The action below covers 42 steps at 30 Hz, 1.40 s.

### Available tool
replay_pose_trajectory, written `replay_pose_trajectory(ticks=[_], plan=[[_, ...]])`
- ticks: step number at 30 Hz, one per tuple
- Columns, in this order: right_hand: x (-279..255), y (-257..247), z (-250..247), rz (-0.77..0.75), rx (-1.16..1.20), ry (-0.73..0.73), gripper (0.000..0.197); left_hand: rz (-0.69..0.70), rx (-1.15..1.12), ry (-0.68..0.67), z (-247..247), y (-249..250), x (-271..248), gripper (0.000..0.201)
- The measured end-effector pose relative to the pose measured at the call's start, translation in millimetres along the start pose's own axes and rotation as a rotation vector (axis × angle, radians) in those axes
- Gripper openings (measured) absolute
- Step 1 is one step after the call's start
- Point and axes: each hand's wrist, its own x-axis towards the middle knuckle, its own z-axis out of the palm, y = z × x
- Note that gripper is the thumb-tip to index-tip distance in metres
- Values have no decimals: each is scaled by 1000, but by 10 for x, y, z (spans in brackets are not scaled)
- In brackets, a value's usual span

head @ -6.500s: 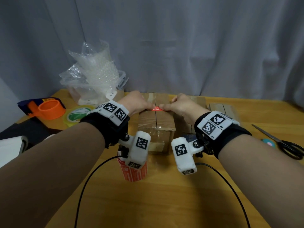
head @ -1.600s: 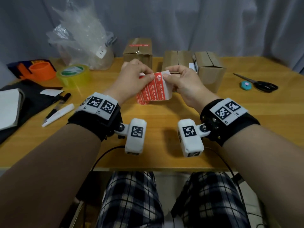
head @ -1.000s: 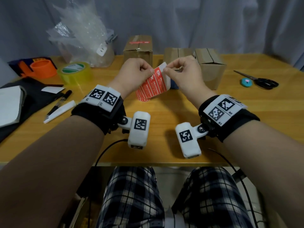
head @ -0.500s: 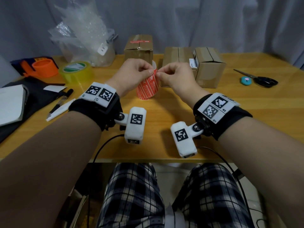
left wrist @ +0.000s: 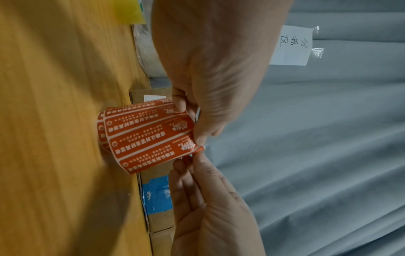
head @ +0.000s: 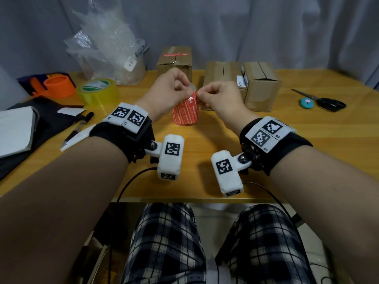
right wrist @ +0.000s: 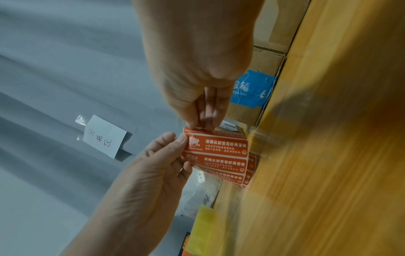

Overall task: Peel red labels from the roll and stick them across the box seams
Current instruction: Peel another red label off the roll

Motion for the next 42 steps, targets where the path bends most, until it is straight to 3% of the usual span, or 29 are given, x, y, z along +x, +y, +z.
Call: replay_pose_trajectory(ticks=[6,14,23,31,38,42], plan=[[0,1,-11,23,81,-32,9,-11,-71,79,42,-29,-1,28],[-24,15,-50,8,109,-73,3,-47,-112,45,29,6,2,26],[-32,7,-58,14,118,-44,19,-23,-127,18,63,0,10,25],[-37,12,-78,35,172,-75,6,-4,-133,2,82,-12,22,28],[-44,27,-73,40,197,-101,12,-20,-167,-36,62,-16,-39,28],[-50,27,-69,42,153,-78,13,-26,-26,9,35,-10,-47,16]])
